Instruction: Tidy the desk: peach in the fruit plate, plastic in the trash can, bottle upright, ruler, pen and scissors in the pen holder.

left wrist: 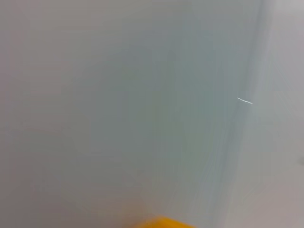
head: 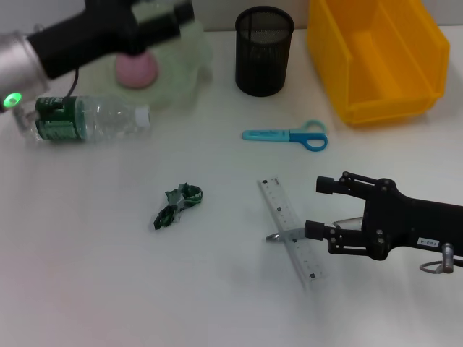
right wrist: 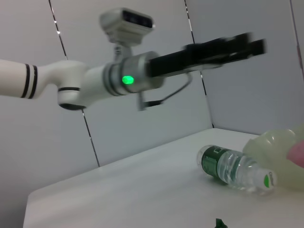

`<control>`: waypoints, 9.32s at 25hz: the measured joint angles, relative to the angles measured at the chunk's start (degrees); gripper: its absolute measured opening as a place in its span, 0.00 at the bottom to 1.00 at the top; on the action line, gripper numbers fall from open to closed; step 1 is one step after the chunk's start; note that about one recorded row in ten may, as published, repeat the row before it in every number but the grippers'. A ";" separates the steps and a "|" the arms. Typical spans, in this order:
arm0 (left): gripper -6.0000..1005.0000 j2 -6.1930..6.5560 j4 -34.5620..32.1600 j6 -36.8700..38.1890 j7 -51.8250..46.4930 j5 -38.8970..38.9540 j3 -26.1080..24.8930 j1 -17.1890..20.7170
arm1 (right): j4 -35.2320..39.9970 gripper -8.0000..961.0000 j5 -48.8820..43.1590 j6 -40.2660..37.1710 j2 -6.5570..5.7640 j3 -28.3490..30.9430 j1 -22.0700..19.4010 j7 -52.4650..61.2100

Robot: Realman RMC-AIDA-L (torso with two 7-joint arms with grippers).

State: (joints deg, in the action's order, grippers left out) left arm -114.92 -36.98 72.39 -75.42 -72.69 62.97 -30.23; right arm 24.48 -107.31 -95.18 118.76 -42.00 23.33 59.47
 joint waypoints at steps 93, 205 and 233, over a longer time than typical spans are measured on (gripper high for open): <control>0.09 -4.26 19.20 -0.98 9.64 9.03 8.79 -17.91 | -0.85 0.85 0.03 1.62 -0.28 7.06 -2.15 -0.08; 0.08 -3.64 18.14 15.31 16.94 28.73 33.36 -1.27 | -15.19 0.48 1.13 -3.04 0.42 9.06 9.82 4.95; 0.12 -3.64 18.13 14.89 17.41 28.81 33.36 -1.60 | -15.26 0.03 1.39 -4.25 0.51 9.35 9.45 3.02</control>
State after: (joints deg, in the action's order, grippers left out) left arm -118.56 -18.85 87.29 -58.01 -43.88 96.32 -31.82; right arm 9.22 -105.92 -99.43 119.27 -32.66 32.78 62.49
